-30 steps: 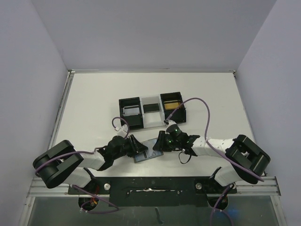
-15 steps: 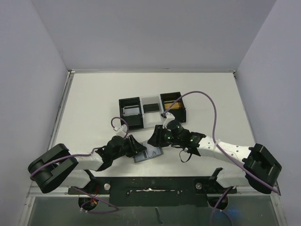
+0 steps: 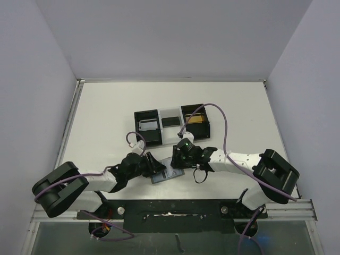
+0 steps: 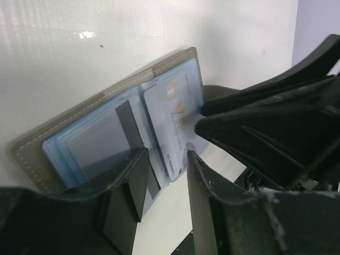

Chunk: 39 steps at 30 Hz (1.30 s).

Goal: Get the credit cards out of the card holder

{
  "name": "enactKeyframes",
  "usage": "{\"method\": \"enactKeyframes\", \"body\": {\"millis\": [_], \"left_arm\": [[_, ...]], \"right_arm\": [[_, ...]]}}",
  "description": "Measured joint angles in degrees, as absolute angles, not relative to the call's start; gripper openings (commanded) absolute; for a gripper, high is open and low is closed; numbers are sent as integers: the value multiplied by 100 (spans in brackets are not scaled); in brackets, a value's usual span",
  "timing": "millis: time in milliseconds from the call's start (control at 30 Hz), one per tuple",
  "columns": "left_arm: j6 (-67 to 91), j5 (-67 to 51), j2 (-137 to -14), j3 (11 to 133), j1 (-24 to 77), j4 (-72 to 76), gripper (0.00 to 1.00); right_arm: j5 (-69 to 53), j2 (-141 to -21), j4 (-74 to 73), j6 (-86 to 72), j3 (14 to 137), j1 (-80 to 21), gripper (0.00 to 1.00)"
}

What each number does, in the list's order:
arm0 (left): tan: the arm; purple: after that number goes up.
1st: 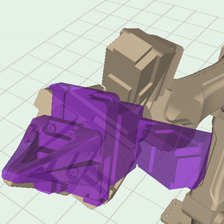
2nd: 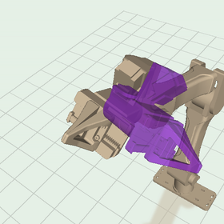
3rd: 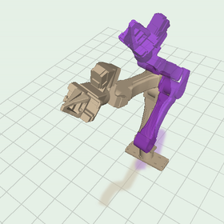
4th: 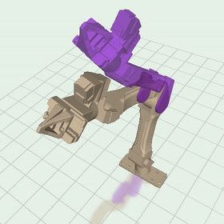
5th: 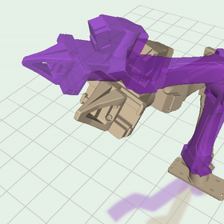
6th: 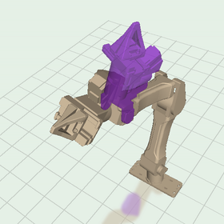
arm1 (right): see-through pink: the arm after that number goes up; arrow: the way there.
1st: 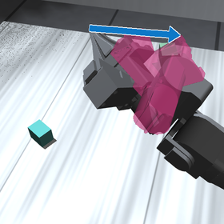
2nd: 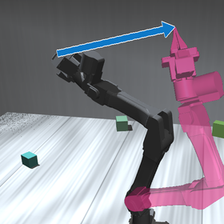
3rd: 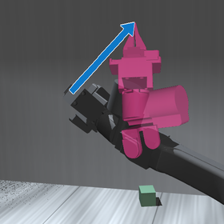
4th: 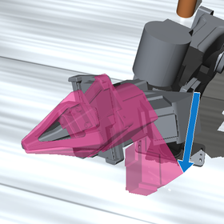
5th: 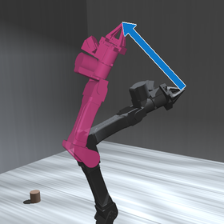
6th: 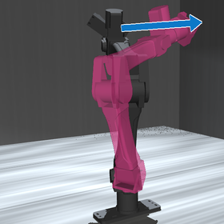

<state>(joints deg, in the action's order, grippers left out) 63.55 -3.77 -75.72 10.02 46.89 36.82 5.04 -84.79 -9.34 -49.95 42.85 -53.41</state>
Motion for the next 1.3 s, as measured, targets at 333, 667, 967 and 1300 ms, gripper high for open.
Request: {"method": "enactKeyframes", "body": {"millis": [333,667,967,1300], "left_arm": [[6523,-626,-8331,1251,4689,4252,34],[7133,-438,-8562,1057,4696,4794,35],[7443,-132,-8302,797,4720,4823,31],[6991,-395,-8412,821,4709,4781,2]], "right_arm": [[259,-8390,-82,-5196,3509,-5118,28],[189,-8346,510,-5435,3201,-5096,24],[19,-8346,926,-5634,2965,-5103,16],[-84,-8254,1170,-5837,2740,-5188,15]]}}
